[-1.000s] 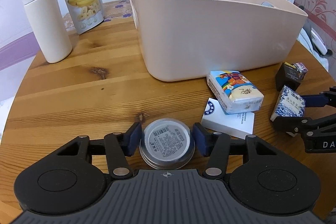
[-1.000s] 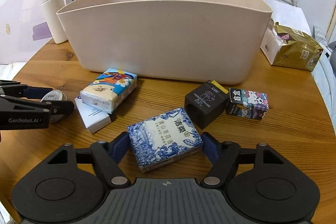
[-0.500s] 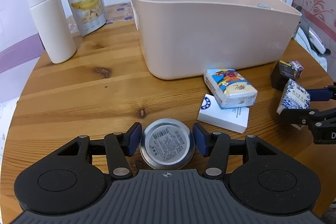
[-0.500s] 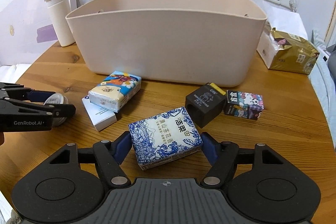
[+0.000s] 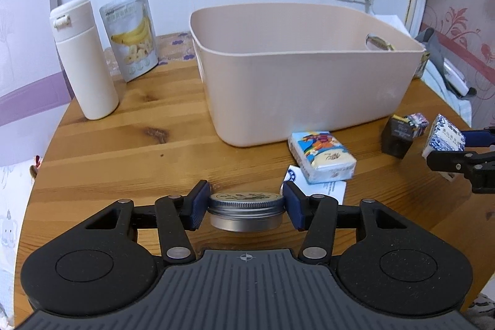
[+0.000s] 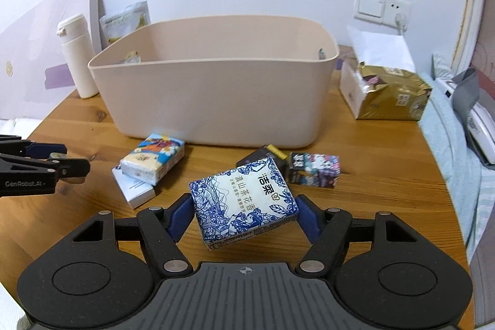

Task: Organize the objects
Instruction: 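Carry the tin and the blue-and-white box over the bin and release both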

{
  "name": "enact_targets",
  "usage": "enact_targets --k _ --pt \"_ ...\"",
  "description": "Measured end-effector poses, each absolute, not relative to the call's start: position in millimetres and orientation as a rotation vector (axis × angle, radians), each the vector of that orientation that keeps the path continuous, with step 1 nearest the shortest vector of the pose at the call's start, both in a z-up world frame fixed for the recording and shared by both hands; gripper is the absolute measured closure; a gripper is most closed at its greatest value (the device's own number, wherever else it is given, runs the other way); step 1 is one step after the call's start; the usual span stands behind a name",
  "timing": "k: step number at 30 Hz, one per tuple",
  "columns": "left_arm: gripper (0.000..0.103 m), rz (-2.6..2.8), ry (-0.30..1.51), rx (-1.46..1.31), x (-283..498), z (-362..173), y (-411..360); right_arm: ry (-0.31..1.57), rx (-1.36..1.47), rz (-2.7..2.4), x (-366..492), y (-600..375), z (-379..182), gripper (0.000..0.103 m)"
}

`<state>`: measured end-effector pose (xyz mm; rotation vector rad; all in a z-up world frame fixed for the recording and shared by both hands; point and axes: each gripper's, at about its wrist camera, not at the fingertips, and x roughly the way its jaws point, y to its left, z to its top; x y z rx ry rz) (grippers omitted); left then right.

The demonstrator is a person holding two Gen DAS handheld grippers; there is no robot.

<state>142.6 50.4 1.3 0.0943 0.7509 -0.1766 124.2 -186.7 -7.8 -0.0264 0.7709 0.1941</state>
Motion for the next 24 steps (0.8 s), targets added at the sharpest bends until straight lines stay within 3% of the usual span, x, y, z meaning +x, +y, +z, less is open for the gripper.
enact_targets --k 24 --pt "0.050 -0.206 0.532 0.115 146 89 47 0.609 -0.015 0.133 131 -211 47 0.034"
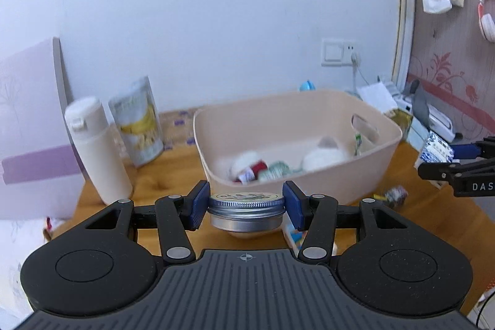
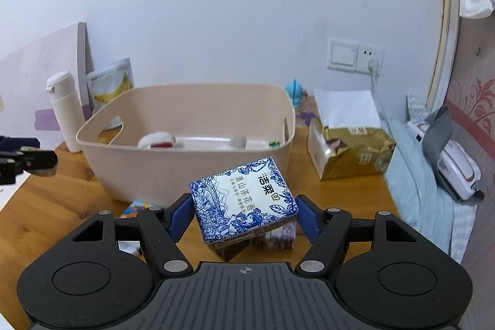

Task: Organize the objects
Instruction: 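Carry the tin and the blue-and-white box over the bin and release both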

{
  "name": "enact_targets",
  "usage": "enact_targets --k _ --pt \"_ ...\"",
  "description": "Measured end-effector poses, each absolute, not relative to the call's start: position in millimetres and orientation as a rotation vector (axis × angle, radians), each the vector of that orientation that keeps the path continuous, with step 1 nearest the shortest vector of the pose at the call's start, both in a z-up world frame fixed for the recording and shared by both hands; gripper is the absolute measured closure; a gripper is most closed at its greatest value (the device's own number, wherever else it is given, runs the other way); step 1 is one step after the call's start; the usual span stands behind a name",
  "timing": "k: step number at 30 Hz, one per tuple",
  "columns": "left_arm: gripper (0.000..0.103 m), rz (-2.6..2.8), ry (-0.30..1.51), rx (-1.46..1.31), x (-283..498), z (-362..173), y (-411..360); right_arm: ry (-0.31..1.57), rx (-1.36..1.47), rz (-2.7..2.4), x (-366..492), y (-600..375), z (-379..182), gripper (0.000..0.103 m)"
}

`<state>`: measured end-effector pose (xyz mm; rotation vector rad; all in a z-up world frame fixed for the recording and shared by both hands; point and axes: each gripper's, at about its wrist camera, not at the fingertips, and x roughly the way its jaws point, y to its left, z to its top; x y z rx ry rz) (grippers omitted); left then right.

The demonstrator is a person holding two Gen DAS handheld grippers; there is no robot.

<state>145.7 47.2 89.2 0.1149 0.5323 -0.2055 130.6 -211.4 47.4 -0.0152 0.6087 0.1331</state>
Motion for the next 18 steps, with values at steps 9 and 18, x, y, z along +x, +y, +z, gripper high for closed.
enact_targets --k 9,18 --pt "0.050 -0.213 0.488 0.117 168 106 42 0.563 -0.014 0.113 144 -217 64 0.034" --pt "0.050 -0.230 0.492 0.111 205 110 28 0.524 -0.017 0.108 165 -218 77 0.034"
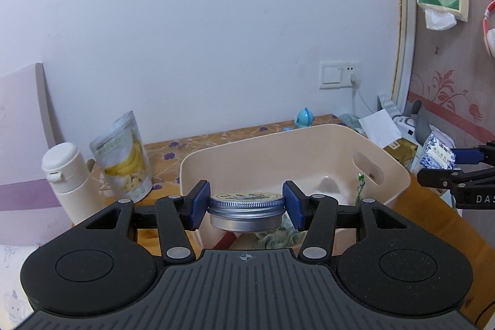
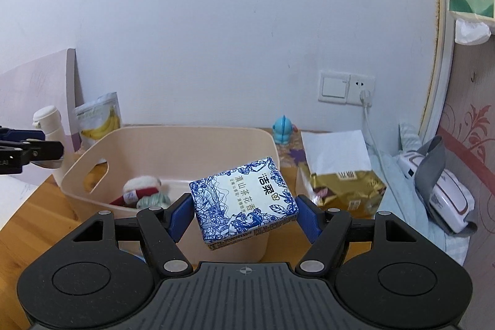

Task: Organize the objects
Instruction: 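Carry the tin and the blue-and-white box over the bin and release both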

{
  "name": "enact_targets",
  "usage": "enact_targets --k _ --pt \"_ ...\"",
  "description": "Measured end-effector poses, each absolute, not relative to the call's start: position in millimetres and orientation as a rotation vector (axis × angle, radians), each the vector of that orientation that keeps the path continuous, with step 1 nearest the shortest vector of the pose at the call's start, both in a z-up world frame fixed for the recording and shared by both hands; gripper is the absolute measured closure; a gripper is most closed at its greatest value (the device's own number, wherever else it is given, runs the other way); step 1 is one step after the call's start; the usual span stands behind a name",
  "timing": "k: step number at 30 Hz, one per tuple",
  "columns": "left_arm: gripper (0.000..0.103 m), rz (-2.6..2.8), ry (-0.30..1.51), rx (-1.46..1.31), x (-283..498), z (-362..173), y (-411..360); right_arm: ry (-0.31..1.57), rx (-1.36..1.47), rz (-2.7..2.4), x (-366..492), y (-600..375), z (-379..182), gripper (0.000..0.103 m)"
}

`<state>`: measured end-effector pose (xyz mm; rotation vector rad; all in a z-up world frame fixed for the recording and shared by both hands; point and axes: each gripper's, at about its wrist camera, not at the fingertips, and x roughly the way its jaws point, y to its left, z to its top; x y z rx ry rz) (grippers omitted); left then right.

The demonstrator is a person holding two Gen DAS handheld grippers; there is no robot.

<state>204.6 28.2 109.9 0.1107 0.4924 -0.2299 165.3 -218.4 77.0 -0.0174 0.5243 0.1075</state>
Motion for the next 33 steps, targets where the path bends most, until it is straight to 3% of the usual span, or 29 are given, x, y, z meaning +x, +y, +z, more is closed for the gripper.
enact_targets --k 17,33 --pt "0.050 -0.244 0.649 0.106 273 67 6 0.548 -0.063 0.147 219 -204 73 0.034" --pt "0.050 -0.245 0.751 0.137 290 39 0 0.644 -0.101 0.180 246 -189 48 0.034"
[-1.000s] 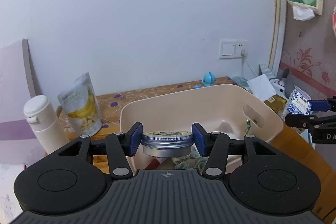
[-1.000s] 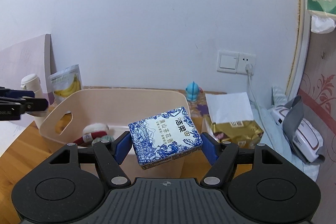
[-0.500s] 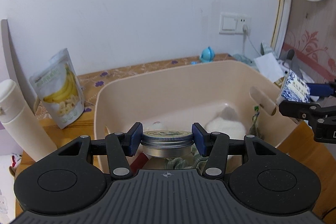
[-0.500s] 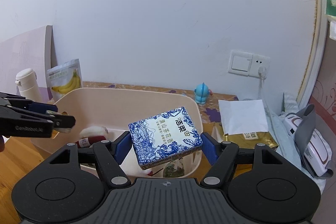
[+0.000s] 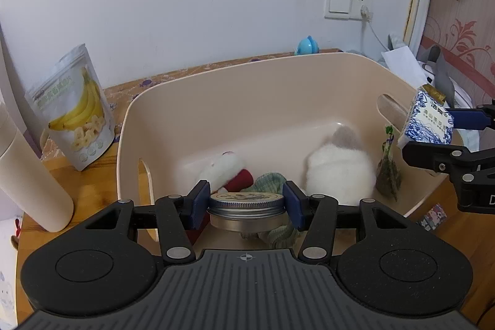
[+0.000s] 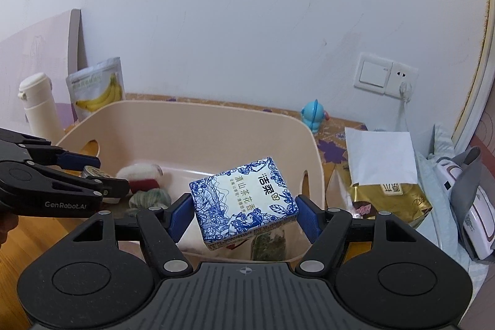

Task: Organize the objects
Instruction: 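Carry the tin and the blue-and-white box over the bin and release both, then withdraw both tools from the bin toward the remaining small boxes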

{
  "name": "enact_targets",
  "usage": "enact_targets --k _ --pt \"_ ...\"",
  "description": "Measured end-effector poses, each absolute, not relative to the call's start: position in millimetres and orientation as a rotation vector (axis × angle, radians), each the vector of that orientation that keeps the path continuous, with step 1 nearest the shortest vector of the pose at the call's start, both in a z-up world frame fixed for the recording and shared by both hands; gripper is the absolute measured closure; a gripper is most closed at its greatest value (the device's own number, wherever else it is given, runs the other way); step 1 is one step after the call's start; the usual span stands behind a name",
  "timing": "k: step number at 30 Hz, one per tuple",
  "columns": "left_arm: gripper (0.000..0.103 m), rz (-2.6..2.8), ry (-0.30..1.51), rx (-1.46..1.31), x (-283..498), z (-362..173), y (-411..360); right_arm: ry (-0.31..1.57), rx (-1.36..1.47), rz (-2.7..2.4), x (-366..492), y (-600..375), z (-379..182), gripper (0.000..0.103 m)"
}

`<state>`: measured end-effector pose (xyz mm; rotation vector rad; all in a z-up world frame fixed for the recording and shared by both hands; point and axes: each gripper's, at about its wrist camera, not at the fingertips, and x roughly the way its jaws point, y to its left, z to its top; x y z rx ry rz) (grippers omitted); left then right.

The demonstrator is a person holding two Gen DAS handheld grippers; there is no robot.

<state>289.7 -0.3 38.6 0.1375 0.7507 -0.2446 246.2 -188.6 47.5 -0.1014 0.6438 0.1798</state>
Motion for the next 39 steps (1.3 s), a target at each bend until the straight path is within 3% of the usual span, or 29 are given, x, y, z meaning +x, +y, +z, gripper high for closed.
enact_targets --k 3,4,11,14,23,39 --pt "0.050 -0.236 0.754 0.129 288 39 2 0.647 -0.100 0.180 244 -189 45 0.033" --pt "0.049 -0.235 0.754 0.127 288 40 3 0.648 -0.100 0.179 244 -189 46 0.028" --pt "0.035 -0.229 0.722 0.118 278 53 4 0.627 -0.108 0.173 236 -190 53 0.022" --pt "0.033 -0.227 0.704 0.106 270 61 6 0.611 -0.102 0.169 230 -193 58 0.015" --pt "0.024 -0.220 0.648 0.084 240 85 7 0.572 -0.106 0.156 208 -201 71 0.007" --pt "0.019 -0.199 0.675 0.115 206 73 6 0.588 -0.109 0.123 180 -221 63 0.000"
